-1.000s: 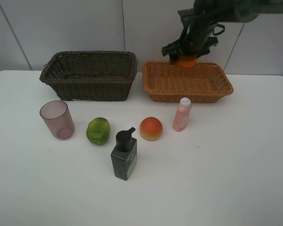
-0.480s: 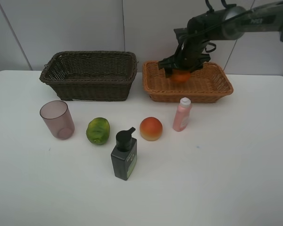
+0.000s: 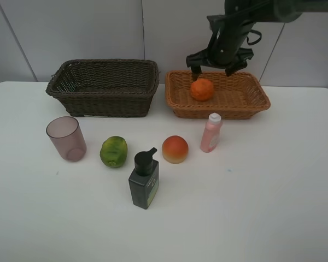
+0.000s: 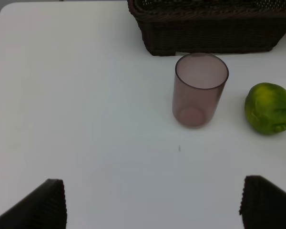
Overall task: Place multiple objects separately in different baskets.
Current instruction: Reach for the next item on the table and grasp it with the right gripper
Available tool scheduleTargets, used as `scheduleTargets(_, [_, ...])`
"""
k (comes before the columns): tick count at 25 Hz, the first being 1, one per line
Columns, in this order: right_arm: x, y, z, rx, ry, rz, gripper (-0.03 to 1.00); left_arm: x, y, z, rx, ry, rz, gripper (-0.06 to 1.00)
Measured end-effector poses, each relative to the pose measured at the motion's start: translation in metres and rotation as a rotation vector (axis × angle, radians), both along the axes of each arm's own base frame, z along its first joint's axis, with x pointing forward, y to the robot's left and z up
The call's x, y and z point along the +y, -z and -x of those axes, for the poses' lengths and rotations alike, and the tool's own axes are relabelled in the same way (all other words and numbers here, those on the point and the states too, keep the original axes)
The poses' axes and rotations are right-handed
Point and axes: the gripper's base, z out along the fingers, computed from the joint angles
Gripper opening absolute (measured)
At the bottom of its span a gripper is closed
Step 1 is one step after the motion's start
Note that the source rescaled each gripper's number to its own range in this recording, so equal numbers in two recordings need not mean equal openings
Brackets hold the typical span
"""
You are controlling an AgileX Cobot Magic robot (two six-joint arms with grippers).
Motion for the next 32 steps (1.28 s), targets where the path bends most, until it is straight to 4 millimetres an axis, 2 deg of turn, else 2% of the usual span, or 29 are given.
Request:
scheduleTargets(4, [-0.001, -0.016, 0.025, 0.026, 0.006, -0.055, 1.00, 0.000, 0.000, 0.000, 0.000, 0.000, 0.000, 0.95])
scheduleTargets(10, [0.001, -0.022, 0.075, 0.074, -0.034, -0.054, 1.00, 0.000, 0.000, 0.000, 0.000, 0.000, 0.000, 0.95])
scheduleTargets(15, [0.012, -0.025, 0.104, 0.153, -0.074, -0.013, 1.00, 0.000, 0.000, 0.000, 0.000, 0.000, 0.000, 0.95])
scheduleTargets(19, [0.020, -0.029, 0.115, 0.183, -0.099, 0.006, 1.00, 0.000, 0.000, 0.000, 0.000, 0.000, 0.000, 0.95])
scheduleTargets(23, [0.019, -0.031, 0.119, 0.185, -0.054, -0.013, 1.00, 0.000, 0.000, 0.000, 0.000, 0.000, 0.000, 0.95])
scheduleTargets(32, [0.012, -0.011, 0.133, 0.173, 0.106, -0.110, 1.00, 0.000, 0.000, 0.000, 0.000, 0.000, 0.000, 0.95])
